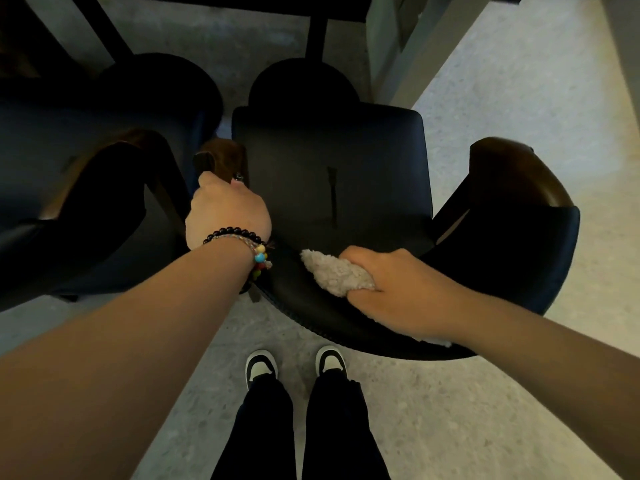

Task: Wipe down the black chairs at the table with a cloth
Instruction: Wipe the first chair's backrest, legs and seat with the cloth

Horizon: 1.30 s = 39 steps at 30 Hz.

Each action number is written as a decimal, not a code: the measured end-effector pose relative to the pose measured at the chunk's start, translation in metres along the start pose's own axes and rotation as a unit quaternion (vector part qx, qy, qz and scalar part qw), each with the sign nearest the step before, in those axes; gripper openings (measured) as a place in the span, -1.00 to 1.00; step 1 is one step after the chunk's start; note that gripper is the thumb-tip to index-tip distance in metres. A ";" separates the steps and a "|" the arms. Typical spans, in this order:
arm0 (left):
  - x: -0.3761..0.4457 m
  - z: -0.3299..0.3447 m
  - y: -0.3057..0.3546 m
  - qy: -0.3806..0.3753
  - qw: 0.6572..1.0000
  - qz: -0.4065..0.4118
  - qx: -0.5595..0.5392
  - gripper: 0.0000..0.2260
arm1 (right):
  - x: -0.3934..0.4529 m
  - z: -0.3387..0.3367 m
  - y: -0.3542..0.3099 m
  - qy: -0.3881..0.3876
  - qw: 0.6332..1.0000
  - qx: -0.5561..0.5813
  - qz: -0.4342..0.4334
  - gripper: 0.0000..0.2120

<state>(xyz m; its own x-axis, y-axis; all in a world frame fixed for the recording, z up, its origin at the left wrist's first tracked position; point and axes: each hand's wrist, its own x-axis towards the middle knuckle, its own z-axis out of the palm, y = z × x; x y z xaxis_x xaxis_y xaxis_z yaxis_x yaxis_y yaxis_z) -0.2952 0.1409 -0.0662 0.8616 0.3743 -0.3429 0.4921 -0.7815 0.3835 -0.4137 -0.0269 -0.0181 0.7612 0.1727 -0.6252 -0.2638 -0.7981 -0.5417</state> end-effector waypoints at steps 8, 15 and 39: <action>-0.001 -0.002 0.003 0.000 1.000 -0.005 0.006 -0.66 | 0.019 -0.017 0.010 0.065 0.995 -0.048 0.059 -0.86; -0.007 -0.007 0.000 -0.017 1.000 0.021 -0.013 -0.55 | -0.003 -0.012 0.014 -0.003 0.997 -0.081 -0.001 -0.84; -0.021 -0.018 0.003 -0.236 0.767 0.505 0.318 -0.55 | 0.000 -0.121 0.132 0.006 0.835 -0.536 0.124 -0.63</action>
<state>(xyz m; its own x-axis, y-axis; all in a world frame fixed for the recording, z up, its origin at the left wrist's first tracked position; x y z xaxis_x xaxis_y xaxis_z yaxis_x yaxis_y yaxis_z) -0.3098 0.1395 -0.0422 0.5490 -0.6874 -0.4755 -0.6862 -0.6955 0.2130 -0.3773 -0.2023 -0.0215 0.7691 -0.0747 -0.6347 0.2640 -0.8673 0.4220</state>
